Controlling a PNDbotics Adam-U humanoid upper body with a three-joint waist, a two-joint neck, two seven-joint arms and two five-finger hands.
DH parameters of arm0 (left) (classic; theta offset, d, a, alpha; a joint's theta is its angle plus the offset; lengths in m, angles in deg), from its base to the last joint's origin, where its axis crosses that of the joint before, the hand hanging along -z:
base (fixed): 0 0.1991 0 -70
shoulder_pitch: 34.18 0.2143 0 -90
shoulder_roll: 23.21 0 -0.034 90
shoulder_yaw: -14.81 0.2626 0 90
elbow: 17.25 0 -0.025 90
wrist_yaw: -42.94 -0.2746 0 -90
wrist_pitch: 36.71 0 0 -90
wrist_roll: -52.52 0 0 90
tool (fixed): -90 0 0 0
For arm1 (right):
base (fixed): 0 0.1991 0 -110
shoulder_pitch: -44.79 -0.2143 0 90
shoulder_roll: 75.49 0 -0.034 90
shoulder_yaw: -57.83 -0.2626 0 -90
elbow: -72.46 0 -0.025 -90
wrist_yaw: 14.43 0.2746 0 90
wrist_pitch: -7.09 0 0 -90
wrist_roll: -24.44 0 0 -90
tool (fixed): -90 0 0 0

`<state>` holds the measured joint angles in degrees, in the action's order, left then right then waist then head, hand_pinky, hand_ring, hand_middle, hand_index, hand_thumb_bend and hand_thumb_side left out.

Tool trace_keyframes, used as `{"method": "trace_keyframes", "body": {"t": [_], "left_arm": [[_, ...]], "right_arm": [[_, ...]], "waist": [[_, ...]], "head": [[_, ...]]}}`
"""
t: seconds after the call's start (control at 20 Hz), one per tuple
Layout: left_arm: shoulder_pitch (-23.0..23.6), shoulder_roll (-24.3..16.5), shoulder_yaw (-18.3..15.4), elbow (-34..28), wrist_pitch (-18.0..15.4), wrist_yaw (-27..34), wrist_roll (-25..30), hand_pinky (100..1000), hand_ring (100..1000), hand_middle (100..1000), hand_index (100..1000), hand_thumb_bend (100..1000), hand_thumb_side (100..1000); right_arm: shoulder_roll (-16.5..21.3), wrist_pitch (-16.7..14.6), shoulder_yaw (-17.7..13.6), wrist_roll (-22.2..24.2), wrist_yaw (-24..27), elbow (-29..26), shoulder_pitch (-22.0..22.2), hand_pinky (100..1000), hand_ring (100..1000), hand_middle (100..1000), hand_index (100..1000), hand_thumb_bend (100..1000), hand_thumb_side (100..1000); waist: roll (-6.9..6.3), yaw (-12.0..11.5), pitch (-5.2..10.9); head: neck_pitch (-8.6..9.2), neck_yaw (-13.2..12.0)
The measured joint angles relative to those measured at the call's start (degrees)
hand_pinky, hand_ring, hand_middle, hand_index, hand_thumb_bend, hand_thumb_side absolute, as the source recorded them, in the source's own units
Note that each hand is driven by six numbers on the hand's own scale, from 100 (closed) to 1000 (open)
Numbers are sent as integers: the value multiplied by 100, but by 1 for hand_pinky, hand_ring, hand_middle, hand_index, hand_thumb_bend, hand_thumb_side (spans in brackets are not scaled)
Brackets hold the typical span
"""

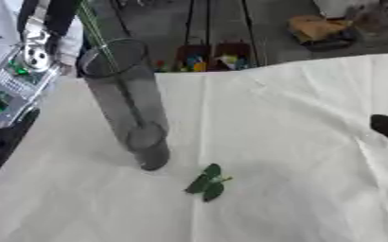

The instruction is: Arrange flowers into the vase.

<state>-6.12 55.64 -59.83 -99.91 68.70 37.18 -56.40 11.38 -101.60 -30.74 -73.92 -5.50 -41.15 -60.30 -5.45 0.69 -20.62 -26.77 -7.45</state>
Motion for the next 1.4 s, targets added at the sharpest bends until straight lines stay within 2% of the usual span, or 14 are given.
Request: {"method": "trace_keyframes", "body": {"t": [0.5, 0.85, 1.4], "left_arm": [[92, -20, 41, -72, -111, -363, 112, 558, 809, 779, 665, 100, 970], [137, -20, 73, -76, -128, -455, 235, 590, 832, 803, 736, 100, 1000], [166, -73, 136, -45, -56, -772, 800, 682, 871, 848, 805, 100, 1000]], "right_arm": [[-3, 14, -1, -13, 0, 0, 0, 798, 738, 594, 769, 100, 1000], [-5, 20, -1, -11, 0, 0, 0, 800, 739, 594, 770, 100, 1000], [-5, 38, -1, -10, -1, 0, 0, 802, 740, 593, 771, 100, 1000]], "waist": [[22, -3, 0], [24, -5, -1], [25, -26, -2]], "head": [[20, 1], [22, 1], [23, 5]]}}
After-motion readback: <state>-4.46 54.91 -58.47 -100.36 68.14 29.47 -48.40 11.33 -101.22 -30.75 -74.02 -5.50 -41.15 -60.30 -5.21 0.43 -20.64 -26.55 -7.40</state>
